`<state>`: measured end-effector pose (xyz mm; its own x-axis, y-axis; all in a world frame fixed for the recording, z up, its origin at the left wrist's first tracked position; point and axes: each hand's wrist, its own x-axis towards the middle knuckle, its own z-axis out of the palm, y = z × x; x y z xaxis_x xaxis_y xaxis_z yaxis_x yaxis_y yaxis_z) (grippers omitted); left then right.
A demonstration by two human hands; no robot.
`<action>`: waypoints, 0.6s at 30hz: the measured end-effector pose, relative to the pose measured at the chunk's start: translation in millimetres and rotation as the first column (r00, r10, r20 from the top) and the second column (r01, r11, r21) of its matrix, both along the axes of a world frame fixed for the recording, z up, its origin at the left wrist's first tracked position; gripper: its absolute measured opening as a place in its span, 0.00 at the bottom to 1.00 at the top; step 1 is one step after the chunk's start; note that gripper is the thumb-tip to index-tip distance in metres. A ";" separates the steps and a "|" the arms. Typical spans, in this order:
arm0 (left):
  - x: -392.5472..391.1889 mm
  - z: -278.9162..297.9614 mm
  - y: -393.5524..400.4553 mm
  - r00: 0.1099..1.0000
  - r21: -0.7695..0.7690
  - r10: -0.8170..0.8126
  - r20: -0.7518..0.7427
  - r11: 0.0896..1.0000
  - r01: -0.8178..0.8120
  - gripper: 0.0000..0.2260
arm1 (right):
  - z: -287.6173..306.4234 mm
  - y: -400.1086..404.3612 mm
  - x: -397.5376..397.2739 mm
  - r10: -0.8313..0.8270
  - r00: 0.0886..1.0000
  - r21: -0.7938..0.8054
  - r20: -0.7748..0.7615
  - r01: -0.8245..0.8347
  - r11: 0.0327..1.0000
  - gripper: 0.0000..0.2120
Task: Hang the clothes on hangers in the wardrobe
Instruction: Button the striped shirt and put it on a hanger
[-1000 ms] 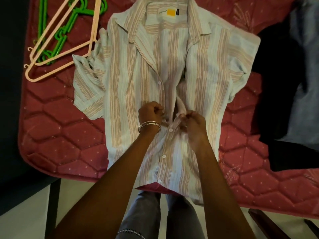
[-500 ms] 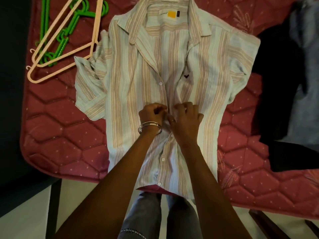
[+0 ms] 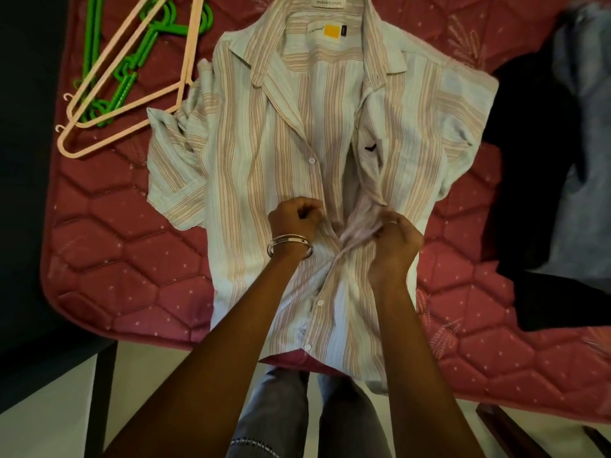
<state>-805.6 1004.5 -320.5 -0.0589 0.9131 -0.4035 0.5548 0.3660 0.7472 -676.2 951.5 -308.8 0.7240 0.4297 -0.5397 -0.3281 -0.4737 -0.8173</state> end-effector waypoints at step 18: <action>-2.5 20.7 0.5 0.987 -0.030 -0.040 0.155 0.999 0.045 0.06 | 5.0 14.6 -30.7 0.612 0.585 -0.165 0.531 -0.638 0.753 0.10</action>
<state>-808.1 1005.0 -299.8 0.0449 0.8995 -0.4346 0.4496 0.3703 0.8129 -707.0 966.1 -303.7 0.4202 0.8974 -0.1345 0.5192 -0.3593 -0.7755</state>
